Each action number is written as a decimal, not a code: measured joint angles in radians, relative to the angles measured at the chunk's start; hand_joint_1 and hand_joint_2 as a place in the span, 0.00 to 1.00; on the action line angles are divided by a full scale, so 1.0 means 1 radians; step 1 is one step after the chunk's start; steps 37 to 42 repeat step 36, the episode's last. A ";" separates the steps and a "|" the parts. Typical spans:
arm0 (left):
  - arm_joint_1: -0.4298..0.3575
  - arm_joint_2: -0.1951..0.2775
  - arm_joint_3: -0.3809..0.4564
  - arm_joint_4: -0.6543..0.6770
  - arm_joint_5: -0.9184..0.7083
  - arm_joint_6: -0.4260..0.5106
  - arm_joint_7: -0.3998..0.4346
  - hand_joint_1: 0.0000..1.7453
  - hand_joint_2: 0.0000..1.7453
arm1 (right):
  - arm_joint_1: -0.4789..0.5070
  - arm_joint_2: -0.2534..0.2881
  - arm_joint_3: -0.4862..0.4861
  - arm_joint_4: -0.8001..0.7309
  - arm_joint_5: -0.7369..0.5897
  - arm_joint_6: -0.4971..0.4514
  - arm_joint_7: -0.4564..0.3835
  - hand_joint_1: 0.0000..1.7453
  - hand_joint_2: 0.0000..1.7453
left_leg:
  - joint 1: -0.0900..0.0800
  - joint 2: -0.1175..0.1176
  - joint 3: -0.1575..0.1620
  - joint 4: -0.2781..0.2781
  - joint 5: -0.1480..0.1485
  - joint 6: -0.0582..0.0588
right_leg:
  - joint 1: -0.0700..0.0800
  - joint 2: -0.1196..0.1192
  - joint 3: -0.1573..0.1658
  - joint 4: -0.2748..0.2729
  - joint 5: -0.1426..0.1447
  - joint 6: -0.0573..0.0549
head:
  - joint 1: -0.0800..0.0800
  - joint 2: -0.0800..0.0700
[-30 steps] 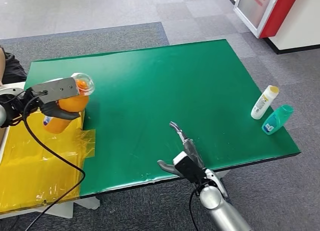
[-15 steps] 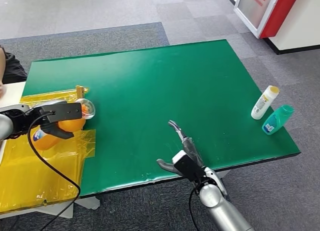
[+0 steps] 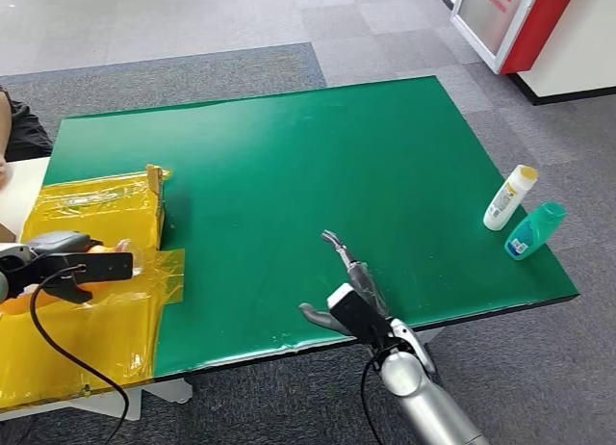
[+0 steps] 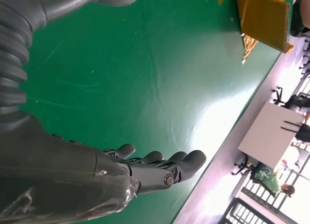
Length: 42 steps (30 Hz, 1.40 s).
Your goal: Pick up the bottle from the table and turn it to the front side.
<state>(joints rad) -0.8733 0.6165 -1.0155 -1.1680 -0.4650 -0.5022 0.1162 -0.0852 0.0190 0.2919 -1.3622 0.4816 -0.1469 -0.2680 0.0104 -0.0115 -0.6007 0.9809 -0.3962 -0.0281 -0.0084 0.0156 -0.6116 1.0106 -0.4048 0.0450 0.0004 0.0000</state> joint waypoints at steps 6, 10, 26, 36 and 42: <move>0.109 -0.003 0.012 0.007 -0.195 0.102 -0.020 1.00 1.00 | 0.000 0.004 0.000 0.000 0.008 0.004 0.006 0.00 1.00 | 0.000 0.000 0.000 0.000 0.000 0.000 | 0.000 0.000 0.000 0.000 0.000 0.000 | 0.000 0.000; 0.163 -0.052 0.048 0.039 -0.302 0.159 -0.020 1.00 1.00 | -0.001 0.007 0.001 0.000 0.016 0.008 0.008 0.00 1.00 | 0.000 0.000 0.000 0.000 0.000 0.000 | 0.000 0.000 0.000 0.000 0.000 0.000 | 0.000 0.000; 0.194 -0.329 0.193 0.151 -0.501 0.276 0.044 1.00 1.00 | 0.001 0.014 0.003 -0.002 0.046 0.020 0.024 0.00 1.00 | -0.001 -0.001 0.000 0.000 0.001 0.001 | -0.001 -0.001 0.000 -0.001 0.002 0.001 | 0.000 0.000; 0.197 -0.378 0.243 0.178 -0.531 0.290 0.033 0.58 1.00 | 0.016 0.015 0.003 -0.007 0.055 0.018 0.008 0.00 1.00 | 0.000 0.000 -0.001 0.000 0.001 0.001 | -0.001 0.000 -0.001 -0.001 0.001 0.001 | 0.000 0.000; 0.197 -0.378 0.243 0.178 -0.531 0.290 0.033 0.58 1.00 | 0.016 0.015 0.003 -0.007 0.055 0.018 0.008 0.00 1.00 | 0.000 0.000 -0.001 0.000 0.001 0.001 | -0.001 0.000 -0.001 -0.001 0.001 0.001 | 0.000 0.000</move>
